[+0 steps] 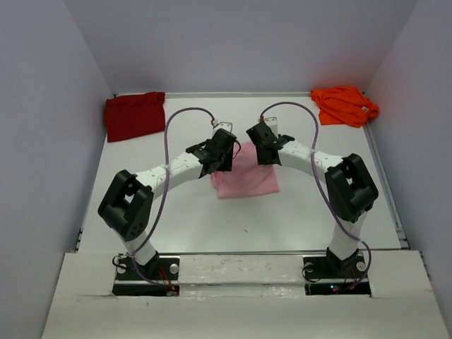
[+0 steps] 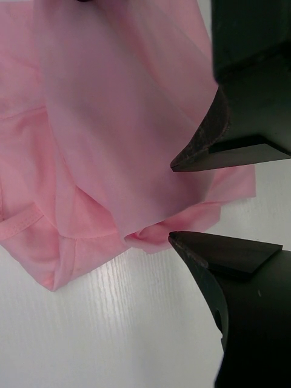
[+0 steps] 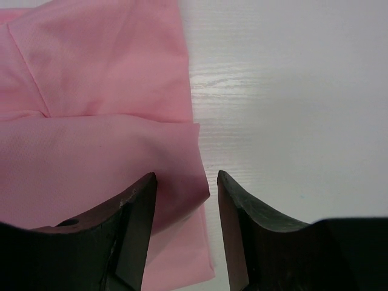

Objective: Fold and stack the t-shirts
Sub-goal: Fold the tshirt

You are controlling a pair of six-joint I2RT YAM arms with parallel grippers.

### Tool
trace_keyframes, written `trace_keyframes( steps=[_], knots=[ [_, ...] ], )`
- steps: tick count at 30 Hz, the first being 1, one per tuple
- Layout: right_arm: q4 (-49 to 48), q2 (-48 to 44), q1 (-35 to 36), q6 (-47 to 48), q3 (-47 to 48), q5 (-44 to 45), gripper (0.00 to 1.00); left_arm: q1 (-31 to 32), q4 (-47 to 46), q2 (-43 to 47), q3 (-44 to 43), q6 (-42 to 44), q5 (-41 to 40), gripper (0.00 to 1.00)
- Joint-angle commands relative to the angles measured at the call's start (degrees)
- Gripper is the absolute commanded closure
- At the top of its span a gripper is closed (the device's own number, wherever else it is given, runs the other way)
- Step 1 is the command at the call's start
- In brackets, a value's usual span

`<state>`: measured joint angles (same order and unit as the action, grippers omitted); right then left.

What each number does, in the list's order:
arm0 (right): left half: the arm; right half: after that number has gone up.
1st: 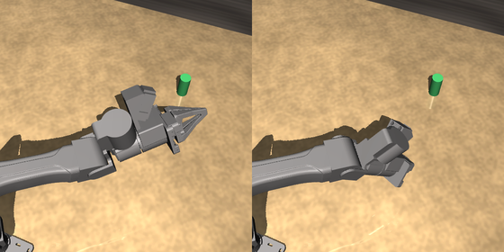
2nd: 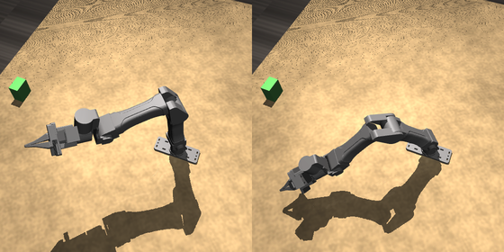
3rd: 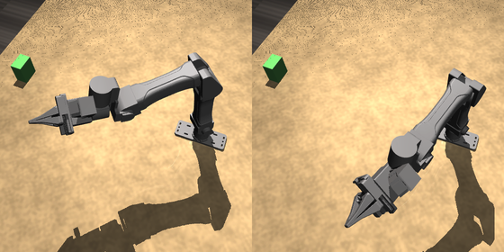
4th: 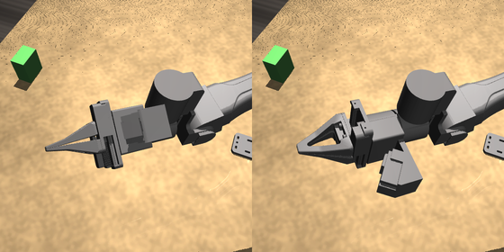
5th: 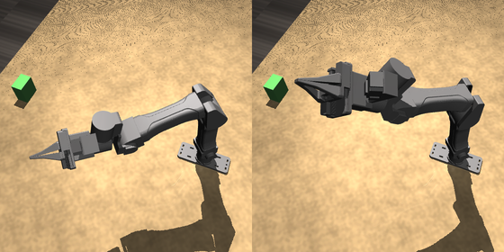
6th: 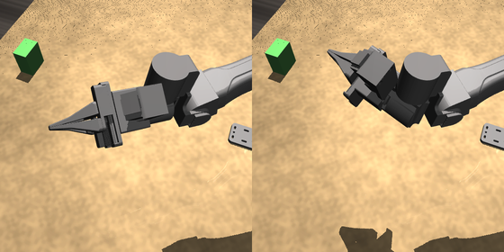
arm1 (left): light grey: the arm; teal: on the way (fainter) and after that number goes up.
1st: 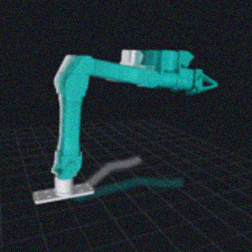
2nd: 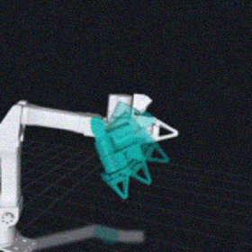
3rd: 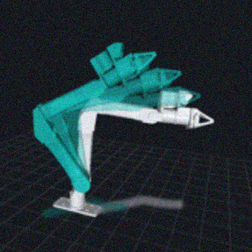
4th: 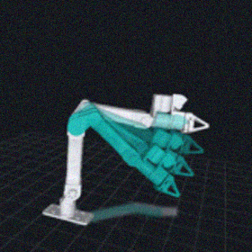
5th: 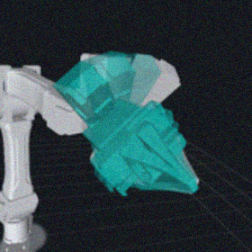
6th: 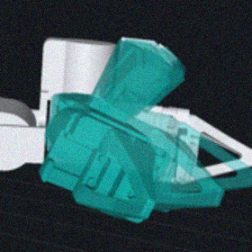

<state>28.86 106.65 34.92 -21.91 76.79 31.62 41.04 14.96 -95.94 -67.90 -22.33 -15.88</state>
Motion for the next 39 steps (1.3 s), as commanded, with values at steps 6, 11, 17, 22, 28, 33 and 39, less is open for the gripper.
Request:
trace_keyframes(
  steps=[6,11,17,22,28,33,39],
  knots=[
    [-4.87,1.98,-0.64,-0.15,0.38,-0.41,0.52,-0.34,-1.95,0.14,0.57,0.97,-0.56,0.46],
    [-5.22,1.89,-0.64,0.03,0.20,-0.33,0.55,-0.43,-2.83,-1.09,1.36,0.97,-0.47,0.48],
    [-5.22,1.28,-0.64,0.03,-0.06,-0.59,0.55,-0.69,-4.32,-2.76,2.24,1.32,-0.47,0.54],
    [-5.13,0.66,-0.64,0.20,-0.42,-0.59,0.71,-0.96,-5.03,-3.64,2.59,1.23,-0.64,0.81],
    [-5.31,0.40,-0.64,0.20,-0.77,-0.50,1.00,-1.05,-5.82,-3.29,3.03,1.23,-1.43,1.00],
    [-5.57,-0.57,-0.64,0.11,-1.12,-0.59,1.00,-1.13,-5.47,-2.50,2.77,1.76,-2.75,1.00],
    [-5.75,-1.80,-0.64,0.64,-0.25,-0.94,1.00,-1.31,-3.80,-1.71,0.49,2.02,-3.81,1.00]
  ],
)
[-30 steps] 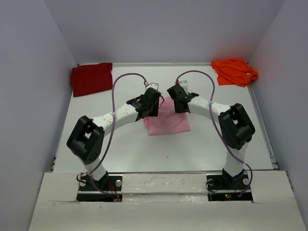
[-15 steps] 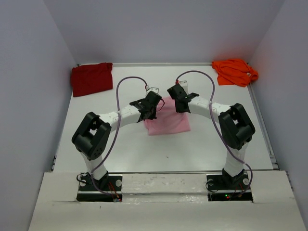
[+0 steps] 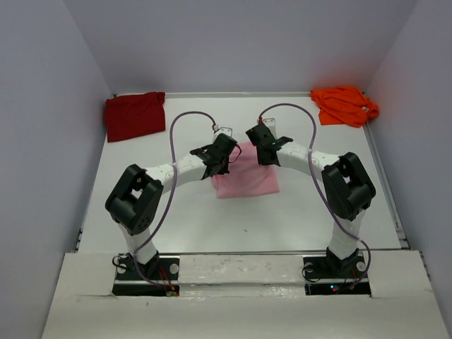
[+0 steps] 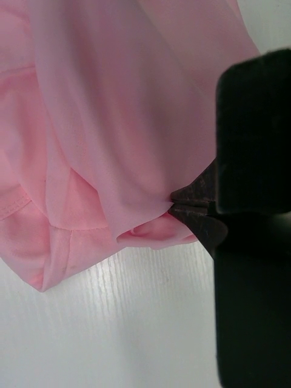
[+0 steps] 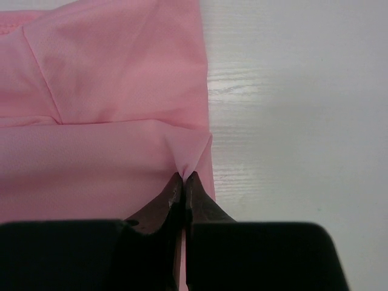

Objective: Fold and stack the t-shirts
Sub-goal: Fold the tshirt

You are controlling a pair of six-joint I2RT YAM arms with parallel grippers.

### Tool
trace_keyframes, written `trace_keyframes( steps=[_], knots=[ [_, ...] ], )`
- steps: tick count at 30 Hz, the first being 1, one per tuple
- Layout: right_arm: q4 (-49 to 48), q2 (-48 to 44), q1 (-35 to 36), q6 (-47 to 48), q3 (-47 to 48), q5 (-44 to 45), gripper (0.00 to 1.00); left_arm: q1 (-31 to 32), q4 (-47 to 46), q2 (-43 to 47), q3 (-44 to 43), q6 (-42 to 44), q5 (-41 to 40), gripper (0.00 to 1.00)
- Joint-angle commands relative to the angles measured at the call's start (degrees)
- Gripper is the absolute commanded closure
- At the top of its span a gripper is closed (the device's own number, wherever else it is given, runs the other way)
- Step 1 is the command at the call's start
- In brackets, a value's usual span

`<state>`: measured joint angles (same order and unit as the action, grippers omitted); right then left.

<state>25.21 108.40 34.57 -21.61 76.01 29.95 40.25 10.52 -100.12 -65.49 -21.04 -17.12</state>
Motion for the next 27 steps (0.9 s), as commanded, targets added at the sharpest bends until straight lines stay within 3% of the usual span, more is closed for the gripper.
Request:
trace_keyframes(
  steps=[1,27],
  knots=[
    [-2.01,-3.63,-0.29,0.60,0.72,0.63,1.00,-0.44,1.07,2.73,-2.53,0.73,-2.91,1.00],
    [-0.51,-4.69,-0.29,4.20,7.31,3.18,1.00,-3.60,2.57,6.07,-6.05,1.79,-6.52,1.00]
  ],
)
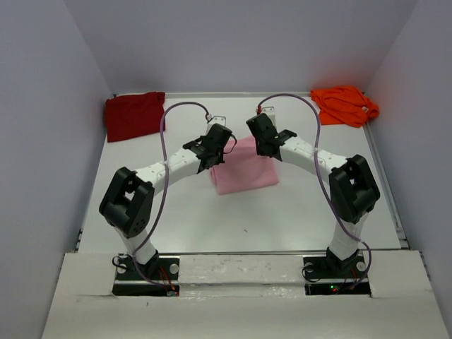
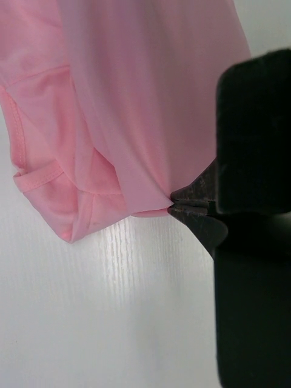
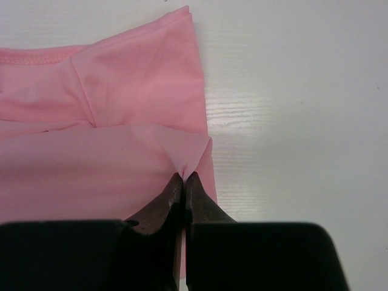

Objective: Fold and stack the t-shirts
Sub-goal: Fold the tshirt

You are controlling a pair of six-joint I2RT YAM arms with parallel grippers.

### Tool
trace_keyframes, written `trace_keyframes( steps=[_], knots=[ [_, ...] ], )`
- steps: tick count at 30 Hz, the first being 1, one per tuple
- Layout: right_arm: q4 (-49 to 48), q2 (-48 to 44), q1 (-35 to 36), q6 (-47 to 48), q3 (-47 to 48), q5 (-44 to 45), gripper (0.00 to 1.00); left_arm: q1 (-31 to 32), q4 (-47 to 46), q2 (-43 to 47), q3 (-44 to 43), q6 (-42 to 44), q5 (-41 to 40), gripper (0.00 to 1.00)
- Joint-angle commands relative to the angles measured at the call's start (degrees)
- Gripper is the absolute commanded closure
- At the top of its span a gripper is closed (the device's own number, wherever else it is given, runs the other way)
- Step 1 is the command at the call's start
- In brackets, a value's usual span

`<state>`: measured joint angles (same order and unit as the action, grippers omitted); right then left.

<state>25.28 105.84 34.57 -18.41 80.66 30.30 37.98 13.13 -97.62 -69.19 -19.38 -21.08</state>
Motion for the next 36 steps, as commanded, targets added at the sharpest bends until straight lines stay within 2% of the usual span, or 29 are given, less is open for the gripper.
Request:
trace_keyframes(
  steps=[1,10,24,36],
  knots=[
    [-0.49,-1.61,-0.29,1.19,3.09,3.09,1.00,-1.50,-0.12,3.76,-2.35,0.13,-2.65,1.00],
    [0.12,-0.20,-0.29,1.71,7.05,3.97,1.00,-2.91,-0.12,4.46,-3.85,0.92,-3.00,1.00],
    [0.83,5.07,-0.29,3.38,15.83,3.89,1.00,-3.87,0.32,0.51,-9.91,2.59,-1.95,1.00],
    [0.65,18.07,-0.81,4.79,27.61,6.78,1.00,-8.53,-1.17,-6.43,-11.93,1.71,-0.37,1.00]
  ],
)
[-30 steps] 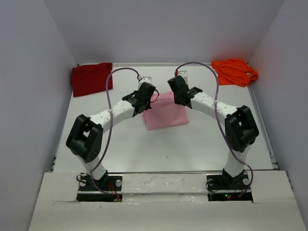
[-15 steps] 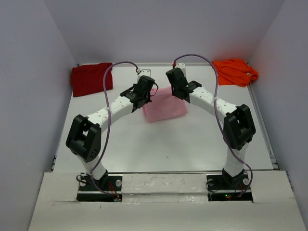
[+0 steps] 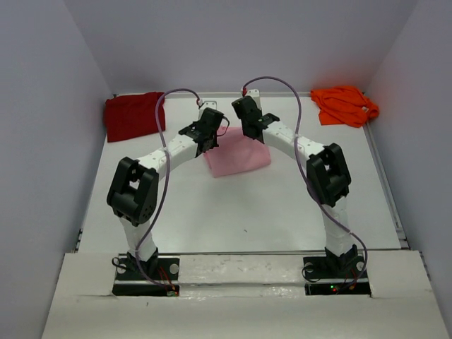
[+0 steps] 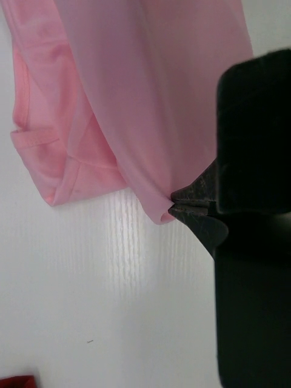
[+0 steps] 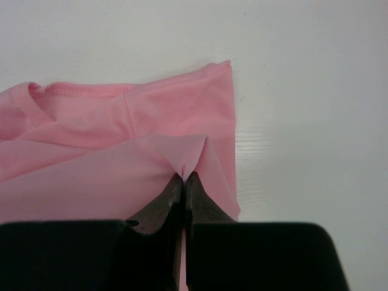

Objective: Fold and stack the t-shirts
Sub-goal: Fold the tshirt

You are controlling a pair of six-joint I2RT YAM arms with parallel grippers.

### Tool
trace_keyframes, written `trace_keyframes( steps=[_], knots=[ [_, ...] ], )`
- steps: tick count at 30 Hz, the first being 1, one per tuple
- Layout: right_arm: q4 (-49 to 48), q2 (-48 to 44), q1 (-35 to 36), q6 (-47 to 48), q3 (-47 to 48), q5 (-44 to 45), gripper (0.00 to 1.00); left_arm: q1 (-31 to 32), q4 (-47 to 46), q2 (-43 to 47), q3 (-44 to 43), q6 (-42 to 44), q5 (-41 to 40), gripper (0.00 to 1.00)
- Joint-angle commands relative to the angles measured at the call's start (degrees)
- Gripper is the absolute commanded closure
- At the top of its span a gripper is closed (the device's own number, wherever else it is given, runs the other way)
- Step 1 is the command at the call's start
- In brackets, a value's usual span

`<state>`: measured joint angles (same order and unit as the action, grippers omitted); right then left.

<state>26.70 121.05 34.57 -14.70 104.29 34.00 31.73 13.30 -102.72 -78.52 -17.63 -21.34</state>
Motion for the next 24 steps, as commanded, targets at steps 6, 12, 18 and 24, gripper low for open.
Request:
trace_keyframes(
  steps=[6,12,18,24],
  knots=[
    [-1.12,6.91,-1.95,-0.42,5.66,4.76,1.00,-5.44,-2.05,-5.65,-4.88,-0.30,0.51,1.00],
    [-1.83,9.99,-3.01,-1.21,4.96,6.69,1.00,-7.29,-2.58,-10.13,-7.95,-0.22,1.48,1.00],
    [-2.26,12.53,-4.06,-1.39,3.73,7.05,1.00,-7.38,-2.23,-14.96,-13.05,1.10,2.01,0.99],
    [-3.05,10.19,-4.07,-0.77,1.89,5.73,0.37,-7.29,-3.79,-16.73,-13.95,2.42,0.96,0.71]
  ],
)
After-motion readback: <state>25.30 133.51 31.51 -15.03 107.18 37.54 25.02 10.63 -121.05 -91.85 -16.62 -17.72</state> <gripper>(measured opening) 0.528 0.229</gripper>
